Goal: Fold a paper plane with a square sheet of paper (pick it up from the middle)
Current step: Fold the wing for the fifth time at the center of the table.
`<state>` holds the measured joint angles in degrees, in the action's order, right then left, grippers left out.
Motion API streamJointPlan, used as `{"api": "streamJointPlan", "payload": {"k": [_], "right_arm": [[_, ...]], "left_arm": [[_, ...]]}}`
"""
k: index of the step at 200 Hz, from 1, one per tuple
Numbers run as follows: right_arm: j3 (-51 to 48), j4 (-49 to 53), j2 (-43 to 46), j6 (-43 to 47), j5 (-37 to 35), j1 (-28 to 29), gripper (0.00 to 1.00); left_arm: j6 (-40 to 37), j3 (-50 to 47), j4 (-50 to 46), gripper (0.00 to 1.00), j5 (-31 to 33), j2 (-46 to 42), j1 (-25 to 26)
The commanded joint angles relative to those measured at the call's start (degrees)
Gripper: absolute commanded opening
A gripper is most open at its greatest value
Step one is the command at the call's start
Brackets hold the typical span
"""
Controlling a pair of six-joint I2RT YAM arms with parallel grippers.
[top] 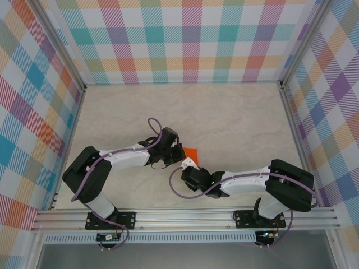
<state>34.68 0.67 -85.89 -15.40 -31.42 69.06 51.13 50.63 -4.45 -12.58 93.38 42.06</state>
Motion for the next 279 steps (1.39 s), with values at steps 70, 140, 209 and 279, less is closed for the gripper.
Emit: {"api": "streamJointPlan", "payload": {"k": [70,140,209,279], "right_arm": [[0.4,-0.2,1.0,-2.7,-1.7,0.0,0.02],[-7.0,-10.6,8.6,-4.5,19.1,-8.7,0.01],[-10.9,-18.7,9.7,-8.8,42.5,-20.0,0.02],[-10.9,-23.5,4.0,-14.2,52.7,-25.8,0.01]], "left_arm": [[-0.1,0.5,-2.3,0.12,1.1,-1.6,-0.7],[0.6,-4.4,-5.6,0.49,10.7,-13.8,-0.7],[-0.8,-8.8,-0.1,0.51,8.5,-18.3,-0.7],[-0.3,-11.1,8.6,0.45,1.9,-13.2,-0.6]]}}
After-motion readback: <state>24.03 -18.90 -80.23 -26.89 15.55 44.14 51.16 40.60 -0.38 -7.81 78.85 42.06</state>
